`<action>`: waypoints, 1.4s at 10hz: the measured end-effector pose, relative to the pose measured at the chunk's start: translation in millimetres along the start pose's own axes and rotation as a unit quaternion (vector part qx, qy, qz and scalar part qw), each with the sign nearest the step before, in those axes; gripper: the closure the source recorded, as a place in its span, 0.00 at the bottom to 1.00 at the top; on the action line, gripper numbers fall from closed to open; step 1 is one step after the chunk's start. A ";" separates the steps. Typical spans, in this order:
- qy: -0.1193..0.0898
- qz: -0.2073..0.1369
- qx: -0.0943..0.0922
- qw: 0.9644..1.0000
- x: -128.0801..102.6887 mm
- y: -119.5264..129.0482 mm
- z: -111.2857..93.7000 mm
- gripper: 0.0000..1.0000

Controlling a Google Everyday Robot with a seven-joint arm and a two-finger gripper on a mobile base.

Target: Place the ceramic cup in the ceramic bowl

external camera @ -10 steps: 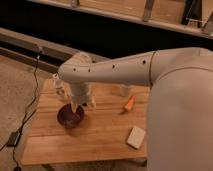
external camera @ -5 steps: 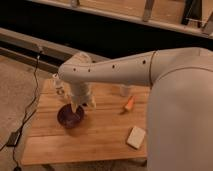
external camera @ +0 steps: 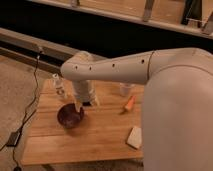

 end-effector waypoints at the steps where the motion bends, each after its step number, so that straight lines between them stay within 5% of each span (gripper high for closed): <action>1: 0.005 0.002 0.016 1.000 -10.5 -15.5 3.2 0.35; 3: 0.008 0.006 0.036 0.999 -37.4 -41.1 8.0 0.35; 6: 0.000 0.012 0.032 0.999 -83.6 -65.9 12.6 0.35; 11: -0.016 -0.019 -0.039 0.999 -134.0 -101.1 16.4 0.35; 14: -0.017 -0.049 -0.061 0.997 -148.2 -126.4 15.7 0.35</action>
